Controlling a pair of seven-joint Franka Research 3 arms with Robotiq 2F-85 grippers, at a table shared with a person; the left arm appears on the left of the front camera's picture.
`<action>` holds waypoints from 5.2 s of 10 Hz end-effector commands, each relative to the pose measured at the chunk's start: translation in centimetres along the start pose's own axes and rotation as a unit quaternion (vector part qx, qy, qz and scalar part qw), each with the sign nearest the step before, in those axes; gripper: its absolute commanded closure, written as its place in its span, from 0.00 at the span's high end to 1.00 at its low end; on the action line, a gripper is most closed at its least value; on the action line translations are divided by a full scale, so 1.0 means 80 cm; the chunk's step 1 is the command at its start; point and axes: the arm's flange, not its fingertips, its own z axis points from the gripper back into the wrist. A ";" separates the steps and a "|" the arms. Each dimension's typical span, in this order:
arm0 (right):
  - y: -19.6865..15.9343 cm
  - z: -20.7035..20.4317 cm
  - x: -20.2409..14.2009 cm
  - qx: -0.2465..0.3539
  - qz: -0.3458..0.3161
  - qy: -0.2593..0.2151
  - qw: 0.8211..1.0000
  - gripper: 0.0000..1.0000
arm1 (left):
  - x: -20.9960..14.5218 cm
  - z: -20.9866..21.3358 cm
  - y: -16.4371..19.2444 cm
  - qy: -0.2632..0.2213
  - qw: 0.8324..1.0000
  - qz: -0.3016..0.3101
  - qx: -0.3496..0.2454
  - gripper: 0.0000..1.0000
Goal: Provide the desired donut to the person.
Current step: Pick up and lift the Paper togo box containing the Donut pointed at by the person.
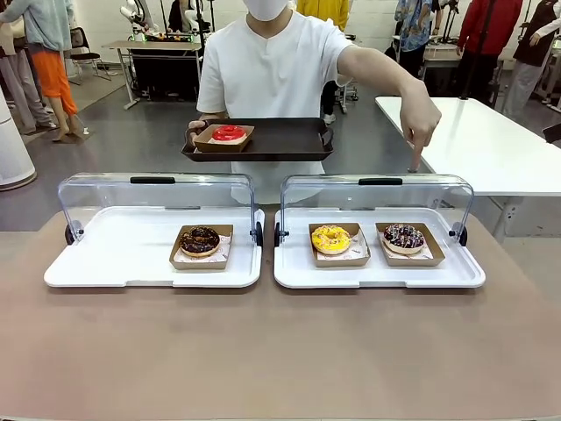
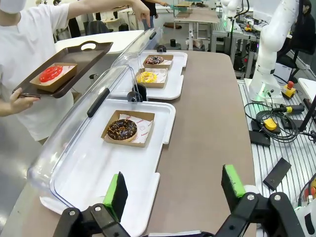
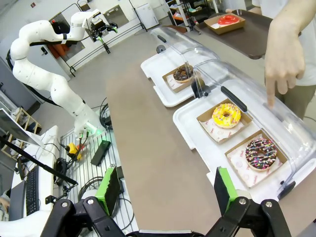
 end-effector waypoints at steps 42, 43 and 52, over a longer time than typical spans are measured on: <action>-0.091 -0.374 -0.080 -0.080 0.266 0.493 0.824 1.00 | -0.001 0.001 -0.001 -0.009 1.000 -0.002 0.001 1.00; -0.091 -0.374 -0.080 -0.080 0.266 0.493 0.824 1.00 | -0.001 0.001 -0.001 -0.009 1.000 -0.002 0.001 1.00; -0.161 -0.376 -0.080 -0.069 0.247 0.484 0.836 1.00 | -0.001 0.001 -0.001 -0.009 1.000 -0.002 0.001 1.00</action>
